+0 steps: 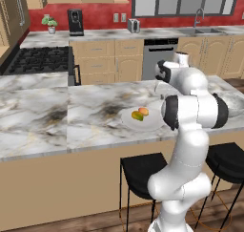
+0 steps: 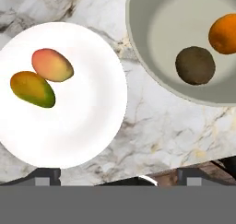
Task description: Take the fruits from the plate on the dining counter and place two fruits in each bowl.
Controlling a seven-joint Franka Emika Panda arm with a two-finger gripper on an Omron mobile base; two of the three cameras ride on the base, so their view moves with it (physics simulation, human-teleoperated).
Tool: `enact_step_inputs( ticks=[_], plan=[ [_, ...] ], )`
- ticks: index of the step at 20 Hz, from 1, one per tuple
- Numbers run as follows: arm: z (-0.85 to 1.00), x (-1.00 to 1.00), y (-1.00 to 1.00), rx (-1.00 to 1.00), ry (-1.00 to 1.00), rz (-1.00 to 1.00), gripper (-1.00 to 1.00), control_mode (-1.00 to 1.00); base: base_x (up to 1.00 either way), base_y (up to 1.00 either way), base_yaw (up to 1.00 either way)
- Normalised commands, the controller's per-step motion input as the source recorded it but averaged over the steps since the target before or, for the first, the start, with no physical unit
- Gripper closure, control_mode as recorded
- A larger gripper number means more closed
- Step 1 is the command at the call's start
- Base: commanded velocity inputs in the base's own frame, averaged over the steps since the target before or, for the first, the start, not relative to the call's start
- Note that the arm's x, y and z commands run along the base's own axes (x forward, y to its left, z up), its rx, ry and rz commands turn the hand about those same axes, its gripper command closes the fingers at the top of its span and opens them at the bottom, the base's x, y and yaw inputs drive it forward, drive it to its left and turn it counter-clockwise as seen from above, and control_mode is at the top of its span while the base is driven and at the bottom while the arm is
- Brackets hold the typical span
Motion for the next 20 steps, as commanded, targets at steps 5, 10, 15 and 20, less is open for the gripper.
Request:
enact_step_inputs(
  ticks=[5, 10, 15, 20],
  plan=[
    [-0.04, -0.05, 0.9, 0.0, -0.07, 0.02, -1.0, -1.0, 0.0, 0.0, 0.0],
    [-0.23, 0.2, 0.6, 0.0, -0.01, 0.02, -1.0, -1.0, 0.0, 0.0, 0.0],
    [-0.3, 0.53, 0.25, 0.0, 0.0, 0.03, -1.0, -1.0, 0.0, 0.0, 0.0],
    [-0.41, 0.45, 0.29, 0.0, 0.01, 0.05, -1.0, -1.0, 0.0, 0.0, 0.0]
  ],
)
